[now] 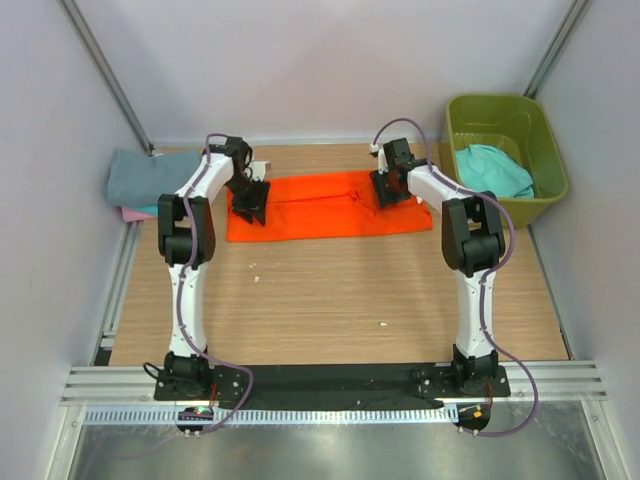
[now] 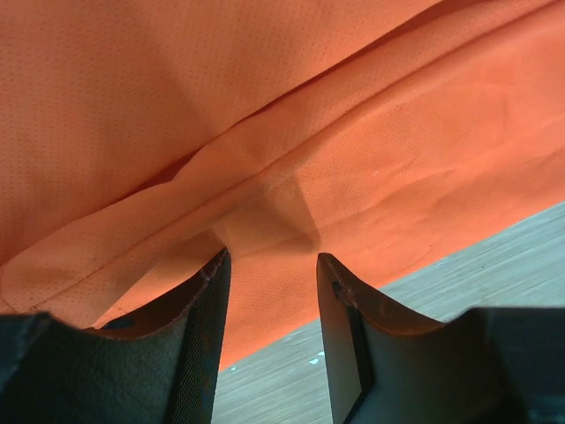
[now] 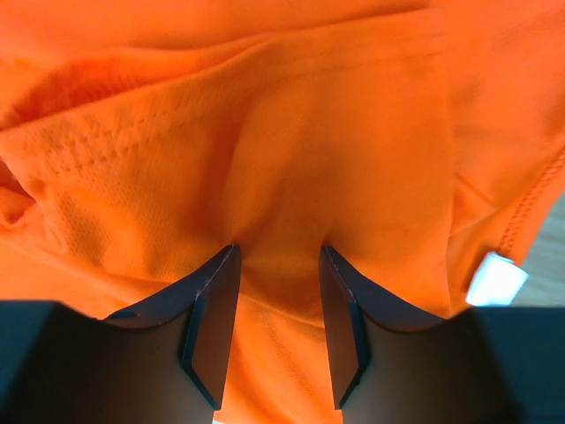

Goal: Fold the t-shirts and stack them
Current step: Fold the tshirt

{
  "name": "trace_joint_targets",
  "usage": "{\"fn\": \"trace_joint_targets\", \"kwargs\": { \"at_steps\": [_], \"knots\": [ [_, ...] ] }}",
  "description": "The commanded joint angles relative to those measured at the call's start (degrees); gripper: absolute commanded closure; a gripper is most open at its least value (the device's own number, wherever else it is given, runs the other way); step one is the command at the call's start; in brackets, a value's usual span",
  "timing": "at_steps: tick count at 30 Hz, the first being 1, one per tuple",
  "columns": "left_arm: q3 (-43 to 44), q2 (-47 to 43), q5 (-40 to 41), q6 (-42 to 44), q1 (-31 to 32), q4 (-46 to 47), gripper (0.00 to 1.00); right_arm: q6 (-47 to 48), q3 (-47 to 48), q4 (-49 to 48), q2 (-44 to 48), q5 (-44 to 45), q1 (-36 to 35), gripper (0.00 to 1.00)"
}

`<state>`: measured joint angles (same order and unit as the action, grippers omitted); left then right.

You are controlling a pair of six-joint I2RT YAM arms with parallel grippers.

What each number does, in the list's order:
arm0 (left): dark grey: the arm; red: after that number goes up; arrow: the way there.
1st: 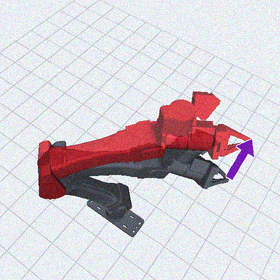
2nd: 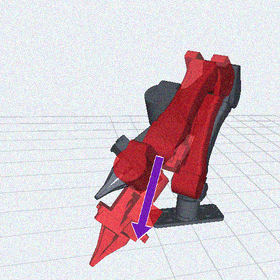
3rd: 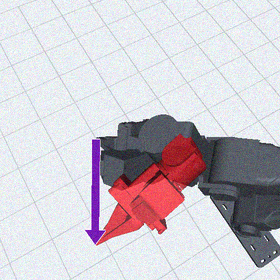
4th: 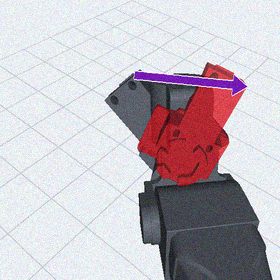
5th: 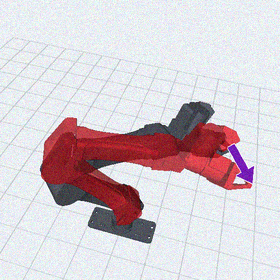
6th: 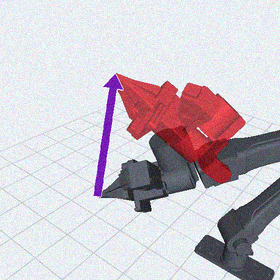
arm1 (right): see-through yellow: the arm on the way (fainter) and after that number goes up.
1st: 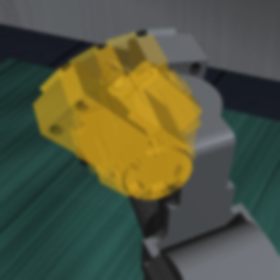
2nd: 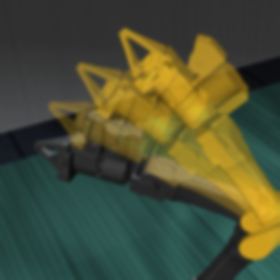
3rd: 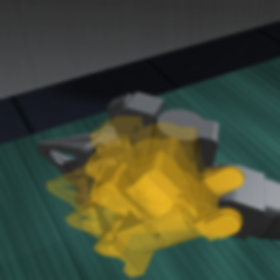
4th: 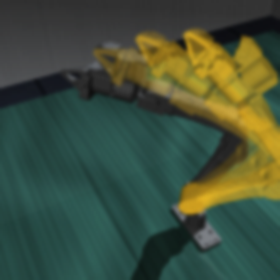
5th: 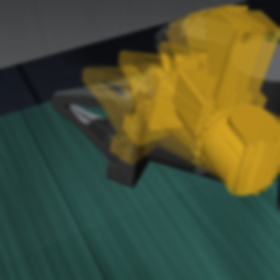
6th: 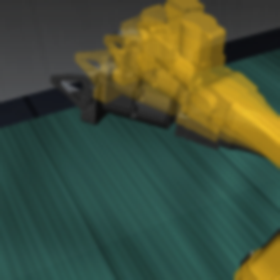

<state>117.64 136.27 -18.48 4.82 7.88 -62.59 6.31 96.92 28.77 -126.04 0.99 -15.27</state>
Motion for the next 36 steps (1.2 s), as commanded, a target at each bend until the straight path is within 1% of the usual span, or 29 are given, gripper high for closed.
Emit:
{"fn": "trace_joint_targets", "kwargs": {
  "at_steps": [1, 3, 4, 5, 7, 8, 10, 11, 13, 14, 17, 18, 21, 25, 26, 29, 32, 34, 36],
  "knots": [
    [-1.6, -1.3, 5.0, 1.5, 1.4, 1.1, 0.54, -2.5, 5.7, 0.6, -2.6, -2.5, 0.1, 0.52],
    [-5.0, -2.8, 7.6, 2.8, 2.5, 2.3, 0.55, -2.8, 9.8, 1.0, -6.1, -2.7, 0.0, 0.52],
    [-7.1, -4.9, 9.2, 3.4, 3.3, 3.2, 0.55, -2.8, 11.2, 0.9, -7.2, -2.8, 0.1, 0.53],
    [-12.1, -6.4, 10.8, 4.6, 5.0, 5.2, 0.55, -2.8, 13.9, 1.0, -9.5, -2.8, 0.1, 0.52],
    [-16.6, -10.4, 13.9, 5.6, 7.9, 6.6, 0.55, -2.7, 17.2, 1.5, -11.8, -2.6, 0.0, 0.52],
    [-20.8, -11.7, 14.6, 5.9, 8.9, 7.9, 0.55, -2.7, 20.2, 1.7, -12.7, -2.7, 0.0, 0.52],
    [-24.8, -15.4, 16.7, 5.7, 11.7, 8.9, 0.55, -2.8, 22.9, 1.8, -15.5, -2.7, 0.0, 0.52],
    [-28.3, -16.5, 17.5, 5.3, 12.6, 9.5, 0.55, -2.9, 25.4, 1.8, -17.0, -2.7, -0.2, 0.52],
    [-31.1, -18.6, 18.0, 4.4, 15.0, 10.0, 0.55, -2.8, 27.6, 1.5, -18.2, -2.6, -0.5, 0.52],
    [-32.5, -20.4, 20.9, 4.1, 15.8, 10.4, 0.55, -2.8, 29.3, 0.8, -18.6, -2.4, -0.5, 0.51],
    [-36.8, -22.7, 23.0, 2.7, 19.4, 10.4, 0.55, -3.0, 32.2, -0.6, -20.8, -2.2, -1.0, 0.49],
    [-37.7, -23.1, 23.2, 2.7, 19.4, 10.3, 0.55, -3.0, 32.8, -0.7, -21.3, -2.3, -1.2, 0.49],
    [-41.8, -25.5, 25.4, 3.3, 24.7, 10.8, 0.55, -3.2, 34.9, -1.3, -22.6, -2.2, -1.6, 0.48],
    [-45.2, -27.7, 26.7, 3.9, 29.1, 11.2, 0.54, -3.5, 35.6, -1.3, -22.8, -2.3, -1.8, 0.48],
    [-45.5, -28.2, 26.2, 3.9, 29.6, 11.2, 0.60, -3.5, 35.5, -1.3, -22.8, -2.1, -1.8, 0.48],
    [-45.8, -27.5, 25.8, 3.4, 30.6, 11.0, 0.66, -3.3, 34.9, -1.4, -22.6, -1.5, -1.6, 0.48],
    [-44.5, -25.6, 24.5, 2.9, 31.0, 10.2, 0.71, -3.6, 35.1, -1.8, -22.8, -1.8, -1.6, 0.48],
    [-43.9, -24.4, 24.4, 2.5, 31.6, 9.9, 0.72, -3.9, 35.5, -2.1, -22.8, -1.9, -1.5, 0.47],
    [-43.0, -23.7, 24.9, 1.9, 32.3, 9.7, 0.77, -4.5, 35.8, -2.5, -22.8, -1.9, -1.7, 0.48]
  ]
}}
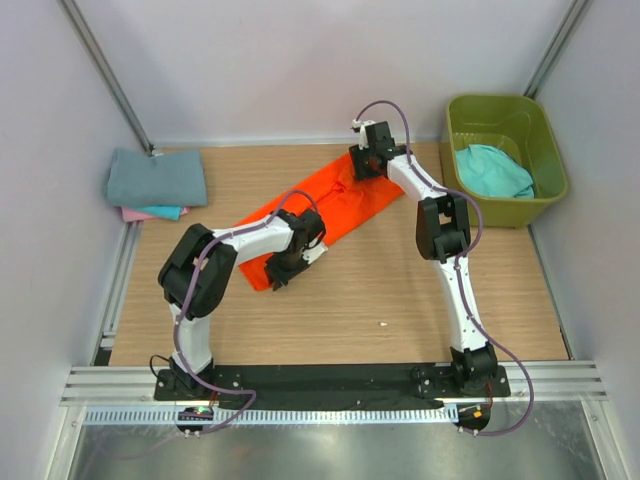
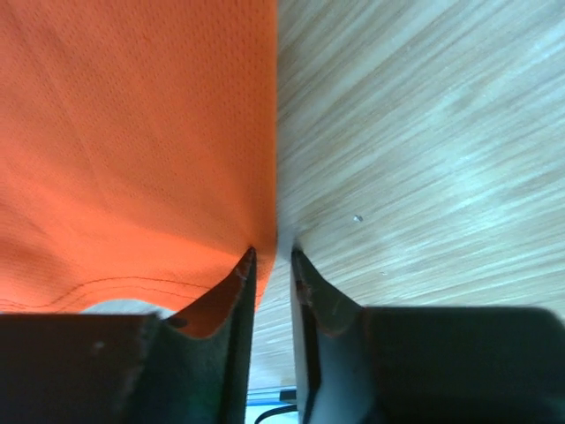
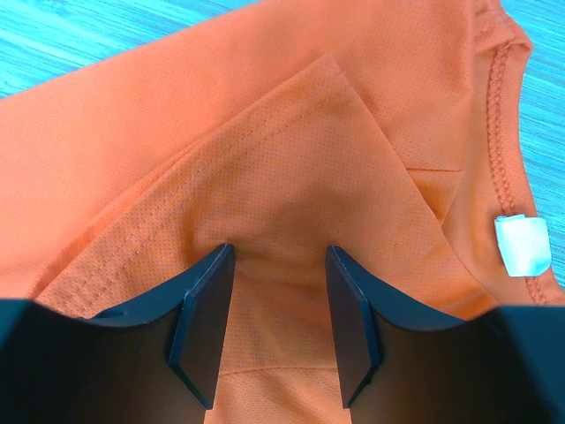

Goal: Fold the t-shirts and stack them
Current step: Fold the tshirt

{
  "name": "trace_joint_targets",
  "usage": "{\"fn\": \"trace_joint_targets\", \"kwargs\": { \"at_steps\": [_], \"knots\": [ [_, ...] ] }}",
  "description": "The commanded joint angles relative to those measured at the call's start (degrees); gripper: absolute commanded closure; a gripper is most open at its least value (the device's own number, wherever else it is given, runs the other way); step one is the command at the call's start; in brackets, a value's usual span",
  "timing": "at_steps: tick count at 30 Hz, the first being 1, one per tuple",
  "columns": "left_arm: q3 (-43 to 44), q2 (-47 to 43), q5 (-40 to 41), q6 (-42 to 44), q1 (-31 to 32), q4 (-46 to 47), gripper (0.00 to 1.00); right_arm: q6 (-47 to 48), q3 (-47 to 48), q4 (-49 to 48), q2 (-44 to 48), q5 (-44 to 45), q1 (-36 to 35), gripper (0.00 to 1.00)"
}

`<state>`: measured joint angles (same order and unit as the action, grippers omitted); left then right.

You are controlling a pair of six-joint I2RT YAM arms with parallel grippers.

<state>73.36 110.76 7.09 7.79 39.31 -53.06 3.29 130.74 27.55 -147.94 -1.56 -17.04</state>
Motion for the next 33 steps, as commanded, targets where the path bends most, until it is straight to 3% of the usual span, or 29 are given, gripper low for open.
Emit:
{"fn": "trace_joint_targets", "kwargs": {
  "at_steps": [1, 5, 6, 11, 16, 20, 28, 29, 30, 31, 33],
  "knots": [
    [1.5, 2.3, 0.1, -1.1, 1.0, 0.1, 0.79, -1.4, 1.9, -1.4, -0.7, 0.6, 0.1, 0.48],
    [1.8, 2.4, 4.6, -1.4, 1.4, 0.7, 0.99, -1.3, 1.2, -1.7, 0.4, 0.9, 0.1, 0.48],
    [1.7, 2.3, 4.9, -1.0, 1.4, 0.7, 1.00, -1.3, 0.8, -1.7, 1.0, 1.1, 0.2, 0.47],
    [4.1, 1.5, -2.6, 0.5, 2.8, -2.3, 1.00, -0.9, 0.0, -1.7, 2.3, 1.1, 0.4, 0.48],
    [8.3, 3.9, -9.7, 1.1, 11.3, -5.6, 1.00, -1.4, 0.9, -2.5, 1.5, 0.0, 0.3, 0.48],
    [11.9, 6.7, -12.1, 0.8, 18.1, -6.4, 1.00, -2.1, 1.1, -2.7, 0.9, -0.8, 0.2, 0.48],
    [21.4, 14.2, -12.9, 0.1, 23.7, -7.7, 1.00, -2.2, 1.8, -3.5, 1.1, -2.7, -0.5, 0.47],
    [23.3, 14.8, -12.0, 0.0, 24.1, -7.9, 0.97, -2.1, 1.5, -3.4, 1.9, -2.3, -0.6, 0.47],
    [24.1, 15.0, -11.0, -0.1, 24.3, -8.0, 0.88, -2.0, 0.7, -2.9, 4.3, -2.1, -0.6, 0.47],
    [24.9, 14.1, -8.3, -0.1, 24.8, -7.9, 0.69, -1.7, 0.0, -2.6, 6.2, -1.3, -0.5, 0.47],
    [26.0, 11.8, -6.0, 0.2, 25.2, -7.0, 0.60, -1.0, -3.3, -2.5, 12.4, -0.2, 0.0, 0.47]
  ]
}}
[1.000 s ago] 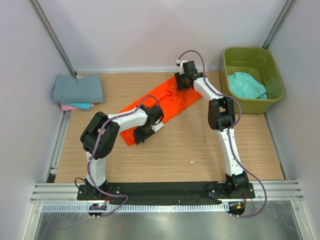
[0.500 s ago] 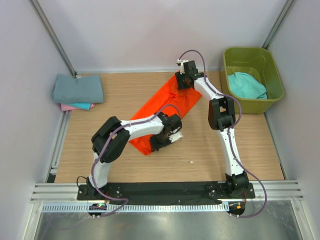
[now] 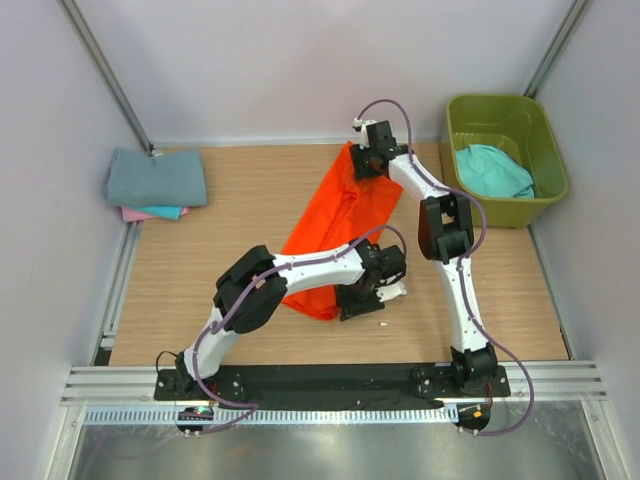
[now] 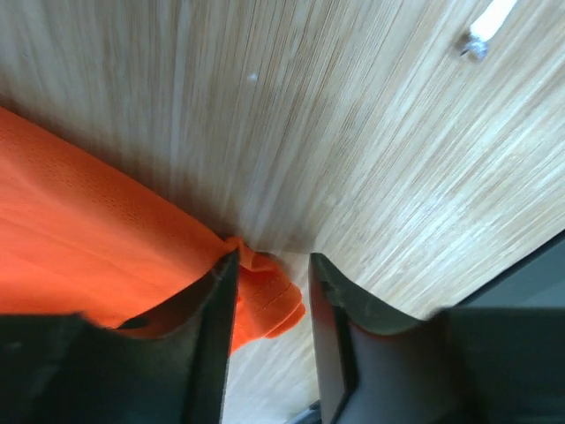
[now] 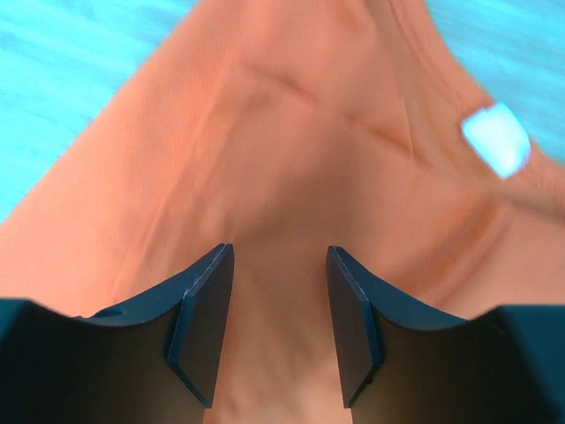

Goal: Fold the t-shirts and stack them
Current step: Fold the tshirt

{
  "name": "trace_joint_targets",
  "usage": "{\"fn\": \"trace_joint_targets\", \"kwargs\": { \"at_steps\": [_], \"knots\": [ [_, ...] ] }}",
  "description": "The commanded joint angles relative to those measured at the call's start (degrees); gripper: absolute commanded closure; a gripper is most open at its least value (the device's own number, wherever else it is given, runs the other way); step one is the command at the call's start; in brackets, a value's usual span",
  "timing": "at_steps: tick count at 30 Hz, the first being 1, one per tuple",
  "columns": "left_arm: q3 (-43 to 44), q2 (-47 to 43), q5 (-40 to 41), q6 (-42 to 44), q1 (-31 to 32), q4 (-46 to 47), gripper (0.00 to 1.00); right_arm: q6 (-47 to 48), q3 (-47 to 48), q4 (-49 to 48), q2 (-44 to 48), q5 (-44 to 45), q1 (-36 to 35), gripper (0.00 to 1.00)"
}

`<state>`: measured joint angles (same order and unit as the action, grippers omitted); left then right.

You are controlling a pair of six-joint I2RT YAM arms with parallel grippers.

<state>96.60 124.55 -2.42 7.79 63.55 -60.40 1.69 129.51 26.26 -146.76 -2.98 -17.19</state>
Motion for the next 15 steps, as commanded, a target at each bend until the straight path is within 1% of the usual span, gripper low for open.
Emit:
{"fn": "trace_joint_targets", "kwargs": {
  "at_steps": [1, 2, 7, 9, 11, 12, 15],
  "knots": [
    [3.3, -3.7, 4.2, 0.6, 1.2, 0.3, 0.55, 0.4, -3.1, -1.2, 13.5, 1.6, 0.4, 0.46],
    [3.6, -6.1, 5.4, 1.0, 1.8, 0.4, 0.51, 0.3, -4.3, -1.2, 15.4, 1.7, 0.8, 0.46],
    [3.0, -13.1, 5.8, 1.4, 1.8, -0.7, 0.45, 0.9, -12.7, -1.3, 28.0, 2.6, 1.0, 0.46],
    [2.8, -15.8, 6.1, 1.3, 1.6, -0.9, 0.43, 1.1, -16.9, -1.0, 30.3, 2.7, 0.9, 0.45],
    [1.1, -17.8, 7.8, 1.3, 0.5, -0.1, 0.42, 0.9, -19.8, -1.2, 32.6, 2.7, 1.0, 0.45],
    [0.4, -18.1, 8.0, 1.3, -0.2, -0.1, 0.42, 0.8, -22.6, -1.1, 33.1, 4.6, 1.1, 0.46],
    [-3.9, -19.1, 7.7, 1.7, -5.7, 1.3, 0.42, -0.4, -27.2, -1.4, 34.1, 4.9, 1.2, 0.46]
  ]
}}
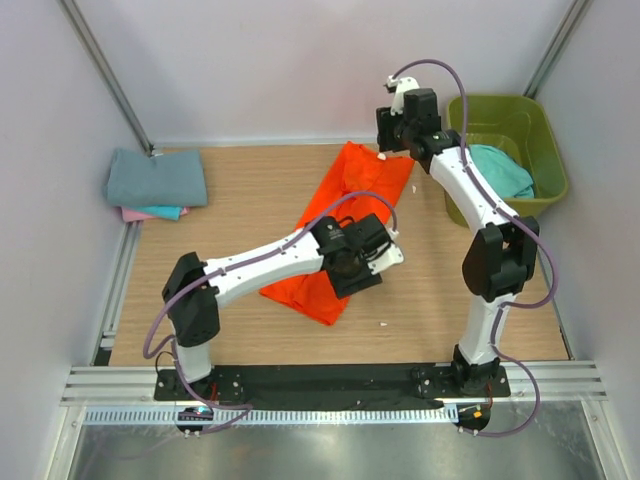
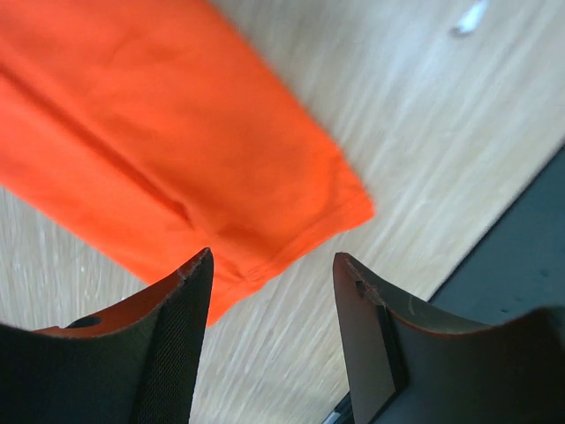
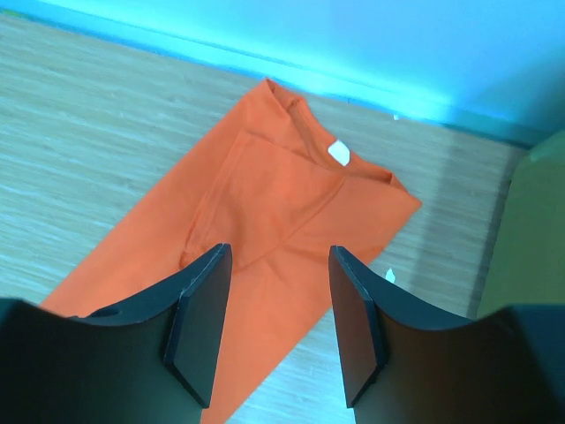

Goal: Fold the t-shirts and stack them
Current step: Fold the tshirt

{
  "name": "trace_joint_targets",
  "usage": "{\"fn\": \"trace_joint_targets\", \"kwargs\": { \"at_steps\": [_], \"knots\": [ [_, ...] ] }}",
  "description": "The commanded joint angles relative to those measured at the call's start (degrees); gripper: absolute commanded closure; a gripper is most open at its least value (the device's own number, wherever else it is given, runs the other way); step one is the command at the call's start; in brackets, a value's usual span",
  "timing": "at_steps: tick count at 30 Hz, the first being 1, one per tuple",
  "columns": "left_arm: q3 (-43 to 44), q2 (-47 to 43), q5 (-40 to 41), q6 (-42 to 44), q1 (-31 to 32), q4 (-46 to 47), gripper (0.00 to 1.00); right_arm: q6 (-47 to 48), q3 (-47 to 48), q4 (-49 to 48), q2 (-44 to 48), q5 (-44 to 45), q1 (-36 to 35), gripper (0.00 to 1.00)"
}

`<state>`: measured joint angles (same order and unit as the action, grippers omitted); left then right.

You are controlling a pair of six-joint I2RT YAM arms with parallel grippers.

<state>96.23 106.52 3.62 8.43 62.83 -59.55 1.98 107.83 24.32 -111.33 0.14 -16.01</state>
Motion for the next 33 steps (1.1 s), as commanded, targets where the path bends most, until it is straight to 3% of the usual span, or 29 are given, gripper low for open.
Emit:
{"fn": "trace_joint_targets", "kwargs": {
  "at_steps": [1, 6, 11, 22, 33],
  "knots": [
    [-5.0, -1.5, 1.8, 1.4, -6.1, 2.4, 0.42, -0.9, -6.4, 0.6, -1.2, 1.8, -0.1, 0.46],
    [-17.5, -5.0, 5.1, 6.5, -9.9, 10.0, 0.42, -0.9, -8.7, 0.3, -3.5, 2.2, 0.1, 0.46],
    [-22.6, -3.3, 4.8, 7.9, -11.1, 14.7, 0.43, -0.2, -6.7, 0.6, -8.5, 2.8, 1.0, 0.46],
    [-20.8, 8.3, 4.9, 5.4, -11.2, 16.9, 0.45, 1.4, -1.5, 1.2, -20.1, 2.5, 1.7, 0.46],
    [-18.5, 10.0, -0.5, 1.1, -6.9, 13.8, 0.45, 3.0, 11.1, 1.4, -30.4, 0.7, -1.4, 0.46]
  ]
}}
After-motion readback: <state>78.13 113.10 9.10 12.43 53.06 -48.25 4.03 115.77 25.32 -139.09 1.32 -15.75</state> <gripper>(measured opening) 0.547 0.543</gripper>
